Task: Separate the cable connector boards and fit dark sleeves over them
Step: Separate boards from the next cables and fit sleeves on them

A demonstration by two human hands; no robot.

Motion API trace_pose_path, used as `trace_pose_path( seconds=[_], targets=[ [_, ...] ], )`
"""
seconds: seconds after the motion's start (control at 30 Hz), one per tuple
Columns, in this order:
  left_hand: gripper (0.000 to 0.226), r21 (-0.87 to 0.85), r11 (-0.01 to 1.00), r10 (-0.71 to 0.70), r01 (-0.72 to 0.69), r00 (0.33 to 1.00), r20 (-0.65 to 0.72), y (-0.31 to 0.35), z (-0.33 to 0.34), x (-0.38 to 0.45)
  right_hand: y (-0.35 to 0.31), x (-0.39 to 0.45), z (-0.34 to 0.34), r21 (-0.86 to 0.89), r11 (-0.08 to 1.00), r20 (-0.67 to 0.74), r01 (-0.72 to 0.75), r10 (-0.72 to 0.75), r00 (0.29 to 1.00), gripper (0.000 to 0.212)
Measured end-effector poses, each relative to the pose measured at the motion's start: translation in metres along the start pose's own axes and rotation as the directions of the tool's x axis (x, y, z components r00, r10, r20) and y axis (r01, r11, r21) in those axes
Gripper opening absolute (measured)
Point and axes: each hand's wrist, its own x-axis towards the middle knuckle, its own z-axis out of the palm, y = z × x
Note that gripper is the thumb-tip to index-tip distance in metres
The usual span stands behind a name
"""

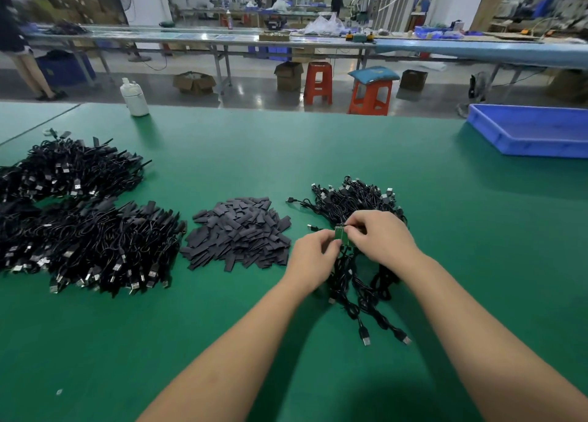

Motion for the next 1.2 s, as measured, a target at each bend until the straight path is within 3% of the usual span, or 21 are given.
trace_pose_path(
  seconds=[0.13, 0.3, 0.47, 0.53, 0.63, 0.7, 0.8, 0.9, 0.97, 1.03, 1.1, 1.13, 1.2],
  targets=[
    [0.014, -0.005, 1.0, -0.025, 0.025, 0.999, -0.023, 0.005, 0.003, 0.0, -0.001, -0.007, -0.001, 0.01, 1.0, -0.003, -0.011, 0.011, 1.0, 0.014],
    [0.028, 0.089, 0.995, -0.025, 0.035, 0.994, -0.107, 0.011, 0.008, -0.002, -0.001, -0.009, 0.0, -0.01, 0.999, -0.017, -0.037, 0.036, 0.999, 0.016],
    [0.03, 0.123, 0.99, -0.045, 0.076, 0.97, -0.239, 0.017, 0.01, -0.008, 0.003, -0.008, 0.006, -0.041, 0.997, -0.119, -0.06, 0.055, 0.991, 0.019],
    [0.028, -0.055, 0.996, -0.084, 0.072, 0.964, -0.251, 0.011, 0.003, -0.009, 0.014, -0.005, 0.007, -0.036, 0.997, -0.13, -0.074, 0.068, 0.989, 0.019],
    [0.021, -0.437, 0.888, -0.191, 0.145, 0.98, -0.063, 0.003, -0.015, -0.012, 0.034, 0.004, 0.011, -0.011, 0.991, -0.071, -0.137, 0.136, 0.988, 0.02],
    [0.017, -0.46, 0.872, -0.163, 0.168, 0.985, 0.051, -0.002, -0.027, -0.015, 0.044, 0.011, 0.014, -0.024, 0.983, -0.019, -0.185, 0.184, 0.983, 0.023],
    [0.013, -0.439, 0.889, -0.101, 0.13, 0.991, 0.088, -0.008, -0.039, -0.018, 0.049, 0.016, 0.023, -0.075, 0.976, 0.035, -0.203, 0.206, 0.978, 0.032],
    [0.009, -0.509, 0.851, -0.104, 0.133, 0.991, 0.085, -0.011, -0.045, -0.019, 0.032, 0.013, 0.033, 0.12, 0.974, 0.001, -0.194, 0.195, 0.981, 0.033],
    [0.015, -0.586, 0.795, -0.14, 0.16, 0.987, 0.08, -0.015, -0.045, -0.018, 0.006, 0.003, 0.043, 0.43, 0.876, 0.109, -0.217, 0.189, 0.976, 0.025],
    [0.019, -0.545, 0.824, -0.15, 0.154, 0.987, 0.052, -0.022, -0.045, -0.016, -0.025, -0.012, 0.056, 0.741, 0.567, 0.347, -0.359, 0.133, 0.928, 0.026],
    [0.02, -0.491, 0.857, -0.16, 0.157, 0.986, 0.036, -0.03, -0.045, -0.016, -0.046, -0.026, 0.073, 0.829, 0.255, 0.507, -0.499, 0.036, 0.861, 0.032],
    [0.02, -0.513, 0.84, -0.181, 0.176, 0.983, 0.042, -0.035, -0.045, -0.016, -0.054, -0.033, 0.081, 0.832, 0.184, 0.533, -0.523, -0.007, 0.846, 0.033],
    [0.02, -0.597, 0.772, -0.228, 0.219, 0.972, 0.062, -0.044, -0.047, -0.016, -0.066, -0.043, 0.095, 0.838, 0.165, 0.53, -0.52, -0.02, 0.848, 0.03]
  ],
)
